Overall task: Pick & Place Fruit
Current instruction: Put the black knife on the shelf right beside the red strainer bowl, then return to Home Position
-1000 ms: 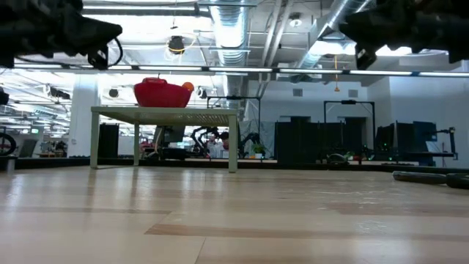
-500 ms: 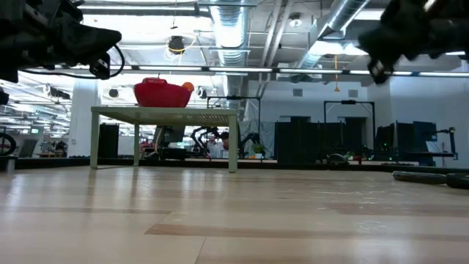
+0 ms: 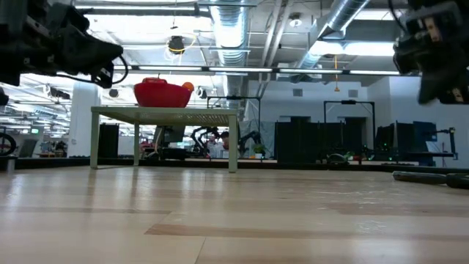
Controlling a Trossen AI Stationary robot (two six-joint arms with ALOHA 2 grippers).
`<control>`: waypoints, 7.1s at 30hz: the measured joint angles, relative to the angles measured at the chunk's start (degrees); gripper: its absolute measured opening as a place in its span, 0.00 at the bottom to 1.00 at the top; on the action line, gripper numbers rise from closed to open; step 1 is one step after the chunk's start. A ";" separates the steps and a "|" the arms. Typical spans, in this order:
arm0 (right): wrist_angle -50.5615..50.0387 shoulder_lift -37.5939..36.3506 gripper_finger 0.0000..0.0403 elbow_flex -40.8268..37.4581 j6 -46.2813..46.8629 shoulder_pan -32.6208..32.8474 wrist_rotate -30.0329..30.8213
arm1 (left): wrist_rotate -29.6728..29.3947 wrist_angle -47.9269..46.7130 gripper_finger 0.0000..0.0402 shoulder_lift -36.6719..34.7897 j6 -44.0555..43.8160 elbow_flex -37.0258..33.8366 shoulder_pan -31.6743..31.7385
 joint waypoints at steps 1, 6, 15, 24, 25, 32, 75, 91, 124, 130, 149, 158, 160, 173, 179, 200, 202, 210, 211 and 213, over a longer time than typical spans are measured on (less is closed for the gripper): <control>-0.46 2.13 0.01 -0.04 1.17 1.11 -0.02 | 0.08 0.08 0.00 0.91 0.02 0.00 0.00; -0.56 12.05 0.06 -0.13 1.83 3.31 0.43 | 0.59 0.10 0.00 5.79 2.98 0.00 0.00; -1.55 25.72 0.48 -0.13 -1.90 -2.07 0.42 | 1.91 0.15 0.00 9.01 5.95 0.00 0.00; 3.04 35.48 0.73 -0.13 -1.85 -6.47 0.20 | 2.77 0.30 0.00 8.99 6.06 0.00 0.00; 4.09 36.58 0.73 -0.13 -1.96 -6.45 0.18 | 2.75 0.30 0.00 8.99 6.05 0.00 0.00; 5.86 43.67 0.57 0.30 -2.26 -5.24 0.48 | 2.73 0.33 0.00 8.99 6.05 0.00 0.00; 31.36 74.19 0.24 66.65 -3.36 -23.23 -4.33 | 2.63 2.89 0.00 8.97 4.33 0.00 0.00; 9.80 96.75 0.24 93.59 -0.06 -29.90 -2.73 | 2.67 4.13 0.00 8.97 4.52 0.00 0.01; -10.29 89.29 0.54 93.66 -28.63 -31.33 12.70 | 2.73 4.92 0.00 8.98 4.55 0.00 0.01; -39.61 82.92 0.44 93.49 -41.65 -30.81 18.01 | 2.72 4.92 0.00 8.98 4.55 0.00 0.02; 1.74 20.68 0.11 20.69 -44.92 -16.75 -5.46 | 2.53 5.39 0.00 8.97 4.35 0.00 0.02; 4.04 -5.47 0.02 7.95 -45.66 -15.63 -5.98 | 2.56 6.16 0.00 8.97 4.50 -0.02 0.00; 6.92 -11.13 0.04 5.57 -48.37 -15.41 -5.09 | 2.58 6.23 0.00 8.97 4.50 -0.01 0.02; 40.38 -33.68 0.04 -16.08 -61.68 -9.44 -16.98 | 2.73 6.62 0.01 8.97 4.52 -0.02 0.02; 37.19 -30.01 0.04 -16.19 -61.68 -8.78 -16.53 | 2.68 7.08 0.02 9.69 4.53 -0.02 0.02; 49.03 -29.20 0.05 -21.45 -59.91 -2.18 -1.56 | 2.56 7.63 0.02 10.15 4.52 -0.02 0.02; 51.54 -30.94 0.06 -25.02 -60.19 0.97 3.75 | 2.69 7.80 0.02 10.13 4.52 -0.02 0.00; 50.25 -33.73 0.06 -30.24 -60.81 5.49 8.74 | 2.73 8.08 0.02 10.04 4.52 -0.02 0.02; 50.48 -33.73 0.06 -30.25 -60.78 5.30 8.64 | 2.71 8.11 0.02 10.06 4.52 -0.02 0.02; 50.27 -33.73 0.05 -30.25 -61.31 5.15 8.59 | 2.71 8.21 0.02 10.04 4.52 -0.02 0.02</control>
